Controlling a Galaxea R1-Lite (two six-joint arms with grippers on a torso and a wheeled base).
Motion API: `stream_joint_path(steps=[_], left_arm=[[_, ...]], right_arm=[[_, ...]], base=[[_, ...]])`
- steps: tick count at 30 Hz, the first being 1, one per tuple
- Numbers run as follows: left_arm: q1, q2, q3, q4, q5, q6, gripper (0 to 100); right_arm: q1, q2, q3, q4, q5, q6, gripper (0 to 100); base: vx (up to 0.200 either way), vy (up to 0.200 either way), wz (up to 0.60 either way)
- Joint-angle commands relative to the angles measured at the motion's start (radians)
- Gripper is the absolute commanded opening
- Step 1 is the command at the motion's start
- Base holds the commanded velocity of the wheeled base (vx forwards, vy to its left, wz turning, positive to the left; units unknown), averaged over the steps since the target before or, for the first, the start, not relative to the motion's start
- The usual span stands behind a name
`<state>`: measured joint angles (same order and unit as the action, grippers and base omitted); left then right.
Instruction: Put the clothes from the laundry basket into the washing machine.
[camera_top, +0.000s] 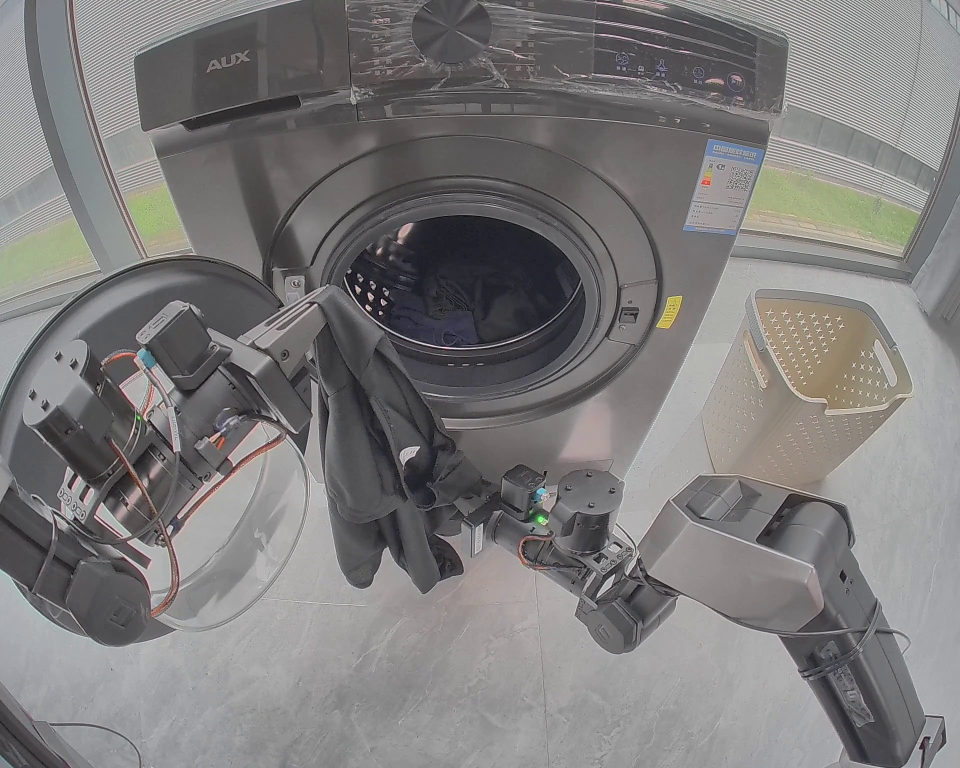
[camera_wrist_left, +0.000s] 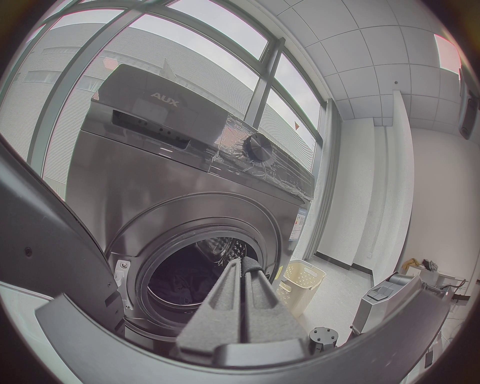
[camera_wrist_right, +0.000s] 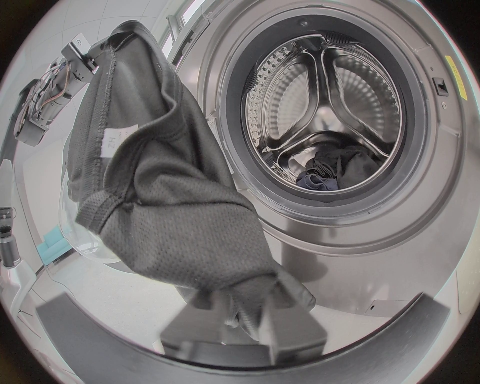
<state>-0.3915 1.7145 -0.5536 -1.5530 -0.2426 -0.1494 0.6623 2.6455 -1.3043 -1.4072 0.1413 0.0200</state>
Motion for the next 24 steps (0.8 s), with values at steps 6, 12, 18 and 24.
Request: stream_joint_path(steps=[6, 12, 18, 24], left_arm=[[0.005, 0.005, 0.001, -0.009, 0.000, -0.001, 0], [0.011, 0.001, 0.000, -0.009, 0.000, -0.003, 0], [0.011, -0.003, 0.000, -0.009, 0.000, -0.003, 0], [0.011, -0.006, 0.024, -0.009, 0.000, -0.003, 0]], right_arm=[[-0.038, -0.173, 0.197, -0.030, -0.005, 0.001, 0], [-0.113, -0.351, 0.365, -0.041, -0.009, 0.006, 0], [-0.144, -0.572, 0.505, -0.064, -0.032, 0.043, 0], [-0.175, -0.664, 0.614, -0.142, -0.040, 0.127, 0]], base=[[0.000, 0.000, 0.00], [0.000, 0.000, 0.00], [0.000, 0.000, 0.00], [0.000, 0.000, 0.00]])
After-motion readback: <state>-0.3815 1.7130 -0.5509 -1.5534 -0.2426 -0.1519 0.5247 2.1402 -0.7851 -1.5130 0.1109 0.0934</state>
